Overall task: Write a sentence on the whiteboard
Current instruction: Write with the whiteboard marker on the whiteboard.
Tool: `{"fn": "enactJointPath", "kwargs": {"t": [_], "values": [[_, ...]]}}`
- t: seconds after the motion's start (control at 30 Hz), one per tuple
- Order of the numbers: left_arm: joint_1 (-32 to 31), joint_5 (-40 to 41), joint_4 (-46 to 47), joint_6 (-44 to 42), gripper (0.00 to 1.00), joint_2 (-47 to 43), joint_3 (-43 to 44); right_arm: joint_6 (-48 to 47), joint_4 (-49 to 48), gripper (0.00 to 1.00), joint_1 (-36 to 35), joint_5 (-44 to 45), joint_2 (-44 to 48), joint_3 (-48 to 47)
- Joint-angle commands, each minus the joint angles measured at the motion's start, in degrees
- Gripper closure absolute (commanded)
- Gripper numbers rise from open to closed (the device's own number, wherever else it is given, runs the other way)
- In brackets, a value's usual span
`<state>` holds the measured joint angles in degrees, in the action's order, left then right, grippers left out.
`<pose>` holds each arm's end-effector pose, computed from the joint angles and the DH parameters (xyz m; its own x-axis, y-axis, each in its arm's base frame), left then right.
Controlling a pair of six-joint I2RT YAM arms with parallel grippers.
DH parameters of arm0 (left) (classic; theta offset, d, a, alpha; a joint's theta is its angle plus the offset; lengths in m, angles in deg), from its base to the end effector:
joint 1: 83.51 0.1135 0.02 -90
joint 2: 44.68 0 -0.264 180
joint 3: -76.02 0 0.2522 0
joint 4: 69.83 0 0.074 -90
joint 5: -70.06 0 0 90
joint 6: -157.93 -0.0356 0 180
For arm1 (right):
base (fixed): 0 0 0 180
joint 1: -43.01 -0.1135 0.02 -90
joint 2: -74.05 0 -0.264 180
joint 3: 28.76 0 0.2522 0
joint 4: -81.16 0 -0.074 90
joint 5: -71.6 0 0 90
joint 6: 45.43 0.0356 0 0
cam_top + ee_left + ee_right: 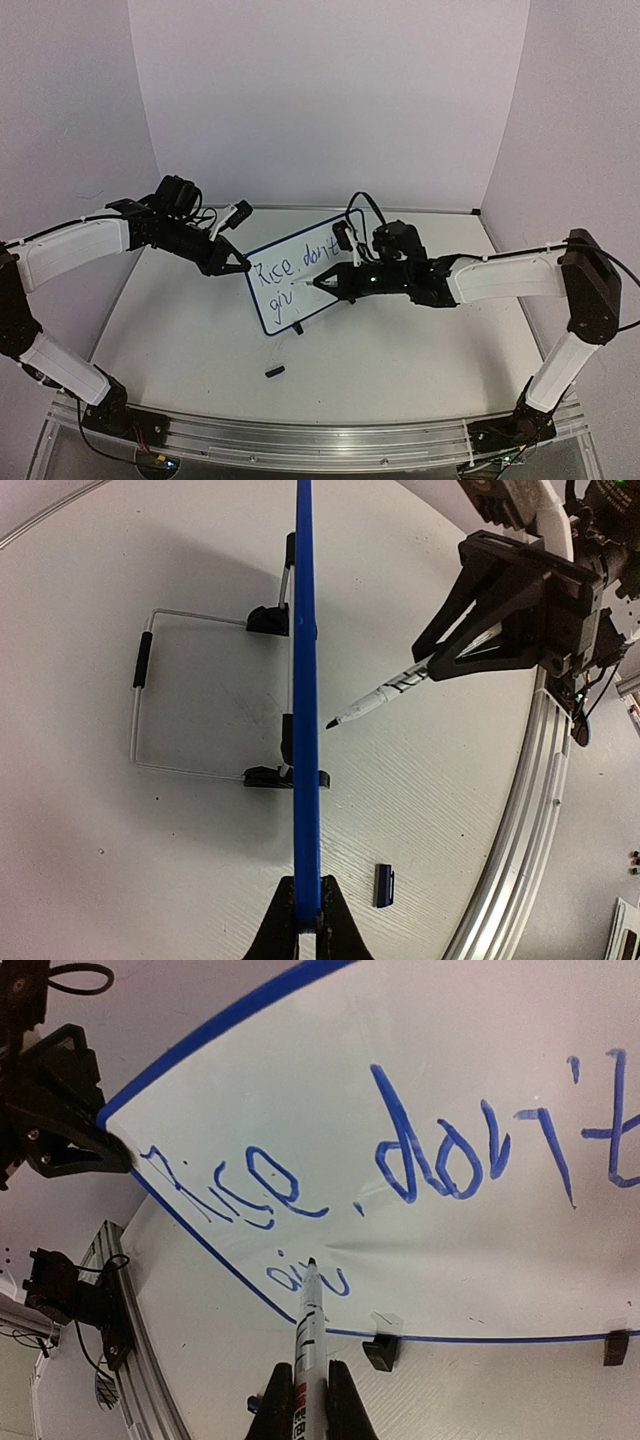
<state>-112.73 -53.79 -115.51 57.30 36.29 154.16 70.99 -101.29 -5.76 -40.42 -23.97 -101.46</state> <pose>0.2513 -0.1633 0.2842 -0.5083 0.4599 -0.7281 0.8356 0.4679 -0.2879 0.2427 0.2971 0.2255 -0.6409 -0.1055 -0.7603 -0.7143 0.4446 0.5405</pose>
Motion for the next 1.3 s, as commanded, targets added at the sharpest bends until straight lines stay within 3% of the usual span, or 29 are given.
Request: {"fn": "enactJointPath", "kwargs": {"t": [0.0,0.8,1.27], "values": [[-1.0,-0.2,-1.7,-0.1,1.0,1.3,1.1,0.0,-0.8,1.0,0.4,-0.5,2.5,1.7],[-0.9,0.1,-1.9,-0.1,1.0,1.4,1.1,0.1,-0.8,1.0,2.0,-2.4,-4.1,-2.3],[-0.9,0.0,-1.9,-0.1,1.0,1.5,1.1,1.8,0.5,1.0,3.7,0.6,-1.9,0.0]]}}
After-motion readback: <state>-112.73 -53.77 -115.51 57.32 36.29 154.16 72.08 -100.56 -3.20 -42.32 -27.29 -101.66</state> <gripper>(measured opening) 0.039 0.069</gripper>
